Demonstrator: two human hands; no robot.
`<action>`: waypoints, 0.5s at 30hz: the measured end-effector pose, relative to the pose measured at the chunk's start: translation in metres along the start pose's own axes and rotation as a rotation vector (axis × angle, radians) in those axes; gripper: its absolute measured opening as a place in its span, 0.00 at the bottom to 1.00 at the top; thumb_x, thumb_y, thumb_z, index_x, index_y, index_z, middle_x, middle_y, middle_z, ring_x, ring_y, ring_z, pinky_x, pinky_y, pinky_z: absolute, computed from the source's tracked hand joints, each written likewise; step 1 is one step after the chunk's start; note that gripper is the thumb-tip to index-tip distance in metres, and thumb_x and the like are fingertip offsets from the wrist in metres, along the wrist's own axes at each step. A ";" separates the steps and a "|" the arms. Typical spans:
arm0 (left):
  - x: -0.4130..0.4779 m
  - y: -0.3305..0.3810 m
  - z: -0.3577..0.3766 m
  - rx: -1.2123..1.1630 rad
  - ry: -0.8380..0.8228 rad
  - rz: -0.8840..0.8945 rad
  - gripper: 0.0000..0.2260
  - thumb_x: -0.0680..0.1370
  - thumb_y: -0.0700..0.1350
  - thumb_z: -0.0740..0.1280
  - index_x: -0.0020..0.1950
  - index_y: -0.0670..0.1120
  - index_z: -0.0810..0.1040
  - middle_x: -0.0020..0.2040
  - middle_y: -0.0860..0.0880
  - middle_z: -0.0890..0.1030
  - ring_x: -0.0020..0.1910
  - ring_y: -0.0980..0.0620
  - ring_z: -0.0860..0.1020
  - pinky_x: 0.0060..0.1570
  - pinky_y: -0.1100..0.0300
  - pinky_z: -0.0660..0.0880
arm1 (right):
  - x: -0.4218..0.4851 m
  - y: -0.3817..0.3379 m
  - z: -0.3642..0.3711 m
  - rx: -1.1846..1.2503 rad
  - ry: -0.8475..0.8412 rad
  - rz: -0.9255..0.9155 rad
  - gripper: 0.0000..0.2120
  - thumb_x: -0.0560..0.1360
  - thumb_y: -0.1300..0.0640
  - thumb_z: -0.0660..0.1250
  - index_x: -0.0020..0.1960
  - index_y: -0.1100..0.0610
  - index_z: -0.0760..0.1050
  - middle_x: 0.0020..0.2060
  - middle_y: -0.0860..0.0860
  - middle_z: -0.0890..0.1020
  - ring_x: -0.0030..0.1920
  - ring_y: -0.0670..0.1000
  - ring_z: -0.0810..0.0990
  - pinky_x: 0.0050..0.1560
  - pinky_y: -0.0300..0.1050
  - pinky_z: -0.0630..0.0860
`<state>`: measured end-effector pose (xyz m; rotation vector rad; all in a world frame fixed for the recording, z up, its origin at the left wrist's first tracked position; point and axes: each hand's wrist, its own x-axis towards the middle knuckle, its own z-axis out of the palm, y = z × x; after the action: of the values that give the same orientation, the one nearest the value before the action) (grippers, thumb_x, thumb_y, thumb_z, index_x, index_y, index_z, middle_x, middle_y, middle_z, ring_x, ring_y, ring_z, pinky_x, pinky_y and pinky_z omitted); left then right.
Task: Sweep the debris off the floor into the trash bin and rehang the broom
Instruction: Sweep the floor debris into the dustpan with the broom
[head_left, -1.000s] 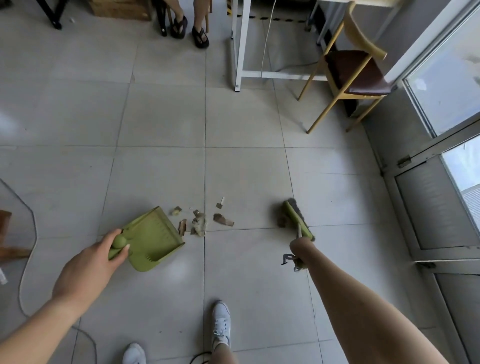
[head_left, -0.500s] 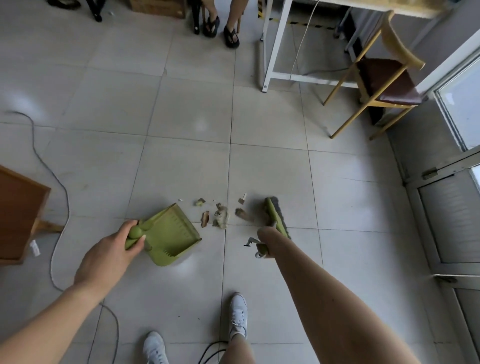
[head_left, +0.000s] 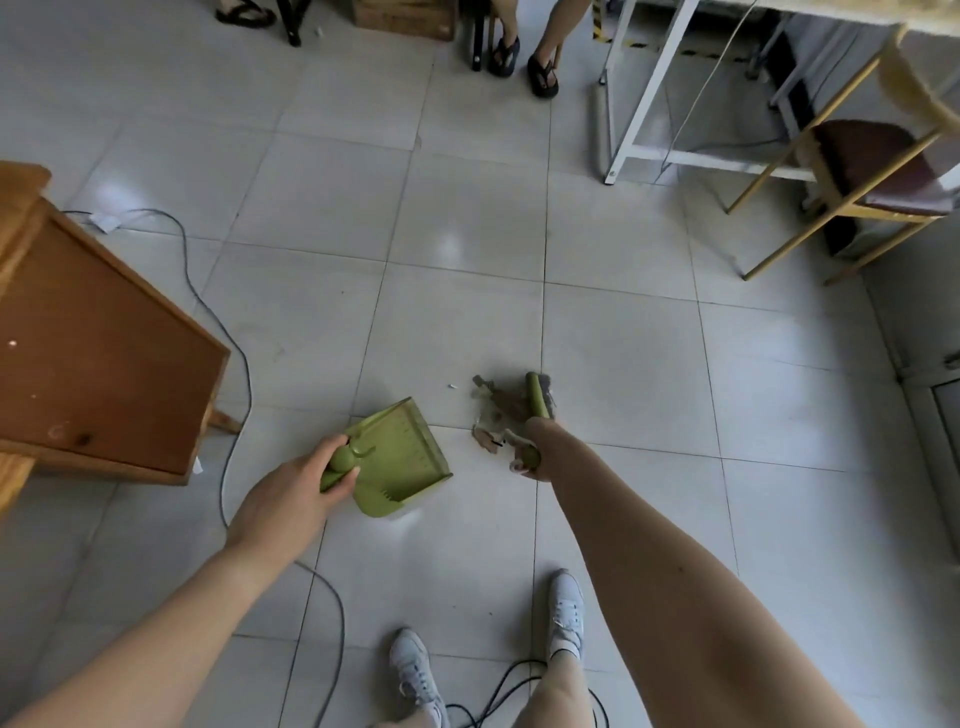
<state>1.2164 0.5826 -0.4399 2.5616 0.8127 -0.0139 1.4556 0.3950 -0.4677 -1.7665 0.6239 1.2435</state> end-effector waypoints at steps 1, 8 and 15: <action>0.001 -0.007 -0.003 -0.001 -0.008 -0.005 0.19 0.76 0.56 0.66 0.66 0.52 0.70 0.46 0.44 0.84 0.40 0.41 0.81 0.31 0.57 0.70 | 0.000 0.002 0.003 -0.011 0.008 -0.005 0.11 0.80 0.60 0.53 0.40 0.56 0.65 0.36 0.52 0.71 0.32 0.49 0.69 0.13 0.35 0.69; 0.005 -0.028 -0.026 -0.033 0.023 0.004 0.19 0.77 0.57 0.65 0.66 0.53 0.70 0.49 0.42 0.84 0.44 0.39 0.81 0.34 0.55 0.70 | -0.028 0.021 -0.013 0.046 0.095 -0.047 0.07 0.78 0.65 0.50 0.48 0.60 0.67 0.31 0.55 0.70 0.25 0.49 0.64 0.20 0.35 0.67; -0.005 -0.036 -0.049 -0.025 0.073 -0.010 0.19 0.78 0.56 0.64 0.66 0.51 0.70 0.46 0.41 0.83 0.42 0.39 0.80 0.33 0.56 0.66 | -0.053 0.030 -0.043 -0.053 0.196 -0.022 0.17 0.77 0.65 0.52 0.64 0.55 0.65 0.33 0.55 0.69 0.21 0.50 0.68 0.19 0.36 0.69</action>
<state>1.1868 0.6269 -0.4101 2.5471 0.8478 0.0865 1.4328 0.3392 -0.4245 -1.9503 0.6859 1.0884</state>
